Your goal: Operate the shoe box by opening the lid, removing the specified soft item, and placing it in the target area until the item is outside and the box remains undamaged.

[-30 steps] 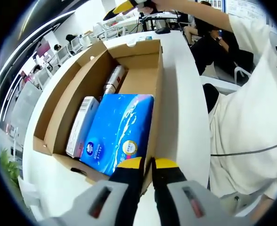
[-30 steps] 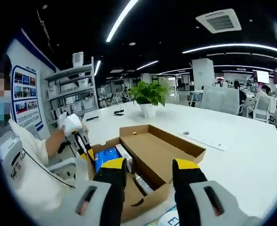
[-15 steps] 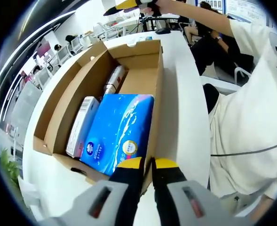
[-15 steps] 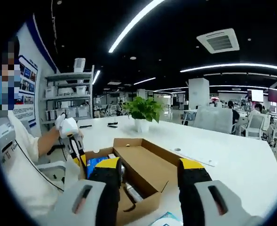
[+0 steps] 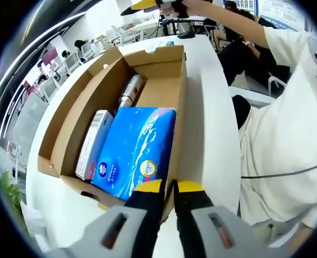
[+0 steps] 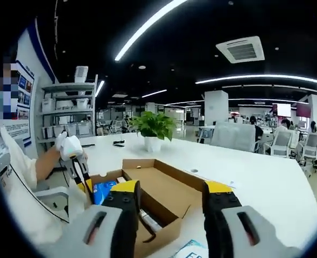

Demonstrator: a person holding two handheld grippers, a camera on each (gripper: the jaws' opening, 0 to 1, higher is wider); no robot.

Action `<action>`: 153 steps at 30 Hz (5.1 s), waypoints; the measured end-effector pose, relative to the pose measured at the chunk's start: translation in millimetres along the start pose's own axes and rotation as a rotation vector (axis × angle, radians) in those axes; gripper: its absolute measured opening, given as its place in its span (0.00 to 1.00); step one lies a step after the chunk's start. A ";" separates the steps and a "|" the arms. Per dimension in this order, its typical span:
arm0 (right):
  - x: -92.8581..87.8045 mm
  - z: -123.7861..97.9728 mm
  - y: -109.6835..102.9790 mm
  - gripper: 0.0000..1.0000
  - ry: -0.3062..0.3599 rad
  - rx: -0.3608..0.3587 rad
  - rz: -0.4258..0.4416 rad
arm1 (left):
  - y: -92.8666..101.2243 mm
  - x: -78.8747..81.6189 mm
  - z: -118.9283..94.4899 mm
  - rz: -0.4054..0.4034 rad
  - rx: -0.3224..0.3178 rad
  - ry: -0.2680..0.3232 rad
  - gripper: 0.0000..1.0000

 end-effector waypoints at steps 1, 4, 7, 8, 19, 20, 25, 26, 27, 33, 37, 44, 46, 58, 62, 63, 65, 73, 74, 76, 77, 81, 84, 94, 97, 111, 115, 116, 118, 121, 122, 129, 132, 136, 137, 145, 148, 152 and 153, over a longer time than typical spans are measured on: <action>1.6 0.4 -2.4 0.43 0.012 0.006 0.006 | 0.2 0.0 0.0 0.001 0.000 0.000 0.08; 2.8 0.9 -6.8 0.43 0.002 -0.002 0.004 | 1.1 0.1 -0.2 0.000 -0.001 0.001 0.07; -8.9 -0.8 -1.1 0.43 -0.104 -0.082 -0.065 | 0.2 0.1 -0.2 -0.002 0.000 0.004 0.08; -8.8 -0.4 -1.3 0.44 -0.093 -0.095 -0.093 | 0.1 0.1 -0.2 -0.006 0.002 0.005 0.08; -11.3 4.4 -10.4 0.36 -0.103 -0.110 -0.203 | -0.2 0.2 -0.7 -0.006 0.001 0.012 0.08; -10.1 5.0 -14.0 0.36 -0.095 -0.102 -0.224 | -0.3 0.2 -0.7 -0.007 0.000 0.013 0.08; -14.5 13.8 -30.9 0.32 -0.086 -0.085 -0.223 | 0.0 0.2 -0.5 -0.008 -0.003 0.011 0.07; -17.6 14.9 -32.4 0.32 -0.095 -0.085 -0.227 | 0.0 0.2 -0.6 -0.008 -0.003 0.011 0.07; -21.7 16.9 -33.2 0.31 -0.104 -0.087 -0.214 | 0.0 0.3 -0.5 -0.009 -0.002 0.011 0.08; -36.8 30.9 -53.0 0.30 -0.164 -0.031 -0.222 | 0.4 0.7 -0.1 -0.010 -0.001 0.008 0.08; -52.5 37.1 -57.5 0.29 -0.243 -0.023 -0.165 | 0.1 0.7 -0.4 -0.011 -0.004 0.013 0.07; -63.1 47.1 -69.2 0.26 -0.320 0.006 -0.181 | -0.3 0.9 -0.8 -0.012 -0.013 0.032 0.07; -63.3 50.9 -70.9 0.27 -0.324 -0.012 -0.210 | -0.5 1.2 -0.8 -0.017 -0.013 0.041 0.07; -79.8 65.6 -84.6 0.26 -0.431 0.049 -0.265 | -1.1 1.4 -1.0 -0.019 -0.020 0.052 0.07; -84.4 70.5 -89.8 0.26 -0.471 0.047 -0.325 | -0.6 1.7 -1.0 -0.022 -0.016 0.055 0.07; -89.4 72.0 -93.2 0.25 -0.509 0.072 -0.374 | -0.6 1.7 -1.0 -0.022 -0.016 0.056 0.07; -96.4 74.7 -94.3 0.25 -0.560 0.083 -0.435 | -0.5 1.9 -1.1 -0.021 -0.017 0.059 0.07; -99.3 89.5 -105.4 0.24 -0.558 0.165 -0.376 | -0.5 2.0 -1.0 -0.023 -0.013 0.055 0.07; -100.1 92.0 -104.8 0.24 -0.563 0.167 -0.376 | -0.4 2.0 -1.0 -0.023 -0.014 0.055 0.07; -102.0 96.2 -100.0 0.24 -0.590 0.149 -0.423 | -0.7 2.0 -0.9 -0.023 -0.016 0.053 0.07; -102.3 96.9 -99.2 0.23 -0.599 0.150 -0.434 | -0.7 2.0 -0.9 -0.024 -0.016 0.053 0.07; -102.2 105.8 -103.7 0.23 -0.625 0.202 -0.431 | -0.6 1.9 -0.9 -0.023 -0.016 0.055 0.07; -102.1 108.9 -107.3 0.23 -0.636 0.211 -0.455 | -0.6 1.8 -0.9 -0.024 -0.016 0.056 0.07; -110.1 119.8 -114.2 0.23 -0.677 0.215 -0.522 | -0.7 1.8 -1.0 -0.025 -0.016 0.057 0.07; -114.7 122.3 -114.0 0.23 -0.687 0.225 -0.502 | -0.6 1.8 -1.1 -0.026 -0.015 0.058 0.07; -121.4 134.9 -96.4 0.19 -0.741 0.207 -0.554 | -0.5 1.4 -1.5 -0.020 -0.014 0.063 0.07; -118.5 123.8 -101.9 0.17 -0.759 0.230 -0.532 | -0.2 1.5 -1.3 -0.019 -0.014 0.063 0.07; -118.4 123.9 -101.4 0.17 -0.759 0.230 -0.535 | -0.2 1.5 -1.3 -0.019 -0.014 0.062 0.07; -119.6 121.6 -102.7 0.16 -0.774 0.238 -0.528 | -0.3 1.6 -1.3 -0.020 -0.014 0.062 0.07; -119.2 116.6 -105.4 0.16 -0.811 0.266 -0.531 | -0.1 1.6 -1.2 -0.020 -0.012 0.063 0.07; -119.7 118.8 -103.0 0.16 -0.827 0.273 -0.527 | 0.0 1.5 -1.2 -0.020 -0.010 0.063 0.07; -114.3 116.3 -114.8 0.20 -0.832 0.339 -0.523 | 0.1 1.6 -1.0 -0.018 -0.011 0.062 0.07; -112.9 115.5 -122.2 0.22 -0.863 0.411 -0.573 | 0.3 1.6 -1.1 -0.018 -0.010 0.063 0.07; -113.8 123.6 -123.2 0.23 -0.901 0.453 -0.612 | 0.5 1.7 -1.2 -0.019 -0.010 0.065 0.07; -114.0 125.8 -125.0 0.23 -0.913 0.472 -0.607 | 0.5 1.7 -1.2 -0.018 -0.011 0.065 0.07; -134.2 131.5 -134.6 0.24 -1.064 0.602 -0.672 | -0.2 1.7 -1.6 -0.019 -0.017 0.075 0.07; -135.6 131.7 -138.2 0.21 -1.092 0.657 -0.673 | -0.1 1.7 -1.6 -0.019 -0.018 0.079 0.07; -132.8 140.2 -132.8 0.20 -1.148 0.703 -0.663 | 0.1 1.7 -1.8 -0.018 -0.018 0.079 0.07; -132.9 140.7 -132.4 0.20 -1.169 0.709 -0.657 | 0.2 1.7 -1.8 -0.018 -0.018 0.079 0.07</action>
Point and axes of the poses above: the point that each gripper's makers call its tool centre point, and the gripper's own axes: z roughly forward along the fingers, y roughly to its right, x roughly out of its top, the point moved 4 cm from there along -z, roughly backward along the fingers, and after that the axes turned 5 degrees about -z, right-handed, at the moved point
